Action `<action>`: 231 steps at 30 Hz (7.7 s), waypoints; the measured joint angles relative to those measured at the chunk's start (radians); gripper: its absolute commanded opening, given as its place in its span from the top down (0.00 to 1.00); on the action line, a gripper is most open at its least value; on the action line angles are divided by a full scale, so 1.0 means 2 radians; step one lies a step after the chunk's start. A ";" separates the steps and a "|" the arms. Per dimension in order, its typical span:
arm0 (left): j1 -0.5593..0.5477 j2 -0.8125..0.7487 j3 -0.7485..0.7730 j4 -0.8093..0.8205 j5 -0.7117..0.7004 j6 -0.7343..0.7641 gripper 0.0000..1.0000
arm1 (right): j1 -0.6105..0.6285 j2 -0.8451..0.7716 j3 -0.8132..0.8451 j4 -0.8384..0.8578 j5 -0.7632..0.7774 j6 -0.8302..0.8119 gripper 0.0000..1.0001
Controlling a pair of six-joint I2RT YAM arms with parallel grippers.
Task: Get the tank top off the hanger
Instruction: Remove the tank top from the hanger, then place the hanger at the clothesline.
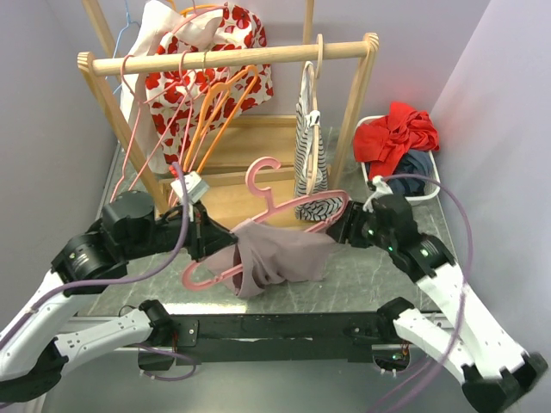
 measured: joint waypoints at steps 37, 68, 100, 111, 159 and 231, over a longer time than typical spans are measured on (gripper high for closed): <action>-0.211 0.065 -0.147 0.195 -0.225 -0.041 0.98 | 0.051 -0.070 -0.062 0.307 0.007 0.308 1.00; -0.217 0.068 -0.171 0.200 -0.253 -0.043 0.14 | 0.051 -0.116 0.075 0.104 0.180 0.126 1.00; -0.218 0.045 -0.278 0.427 -0.215 0.001 0.99 | 0.048 -0.111 0.008 0.222 0.032 0.338 1.00; -0.221 0.024 -0.224 0.326 -0.195 0.011 0.99 | 0.047 -0.110 0.009 0.211 0.020 0.316 0.20; -0.220 -0.050 0.059 -0.066 -0.356 -0.013 0.99 | 0.047 -0.148 0.065 0.071 0.215 0.176 0.03; -0.019 0.323 0.376 -0.166 -0.383 0.010 0.10 | 0.041 -0.090 0.056 0.040 0.140 0.074 0.00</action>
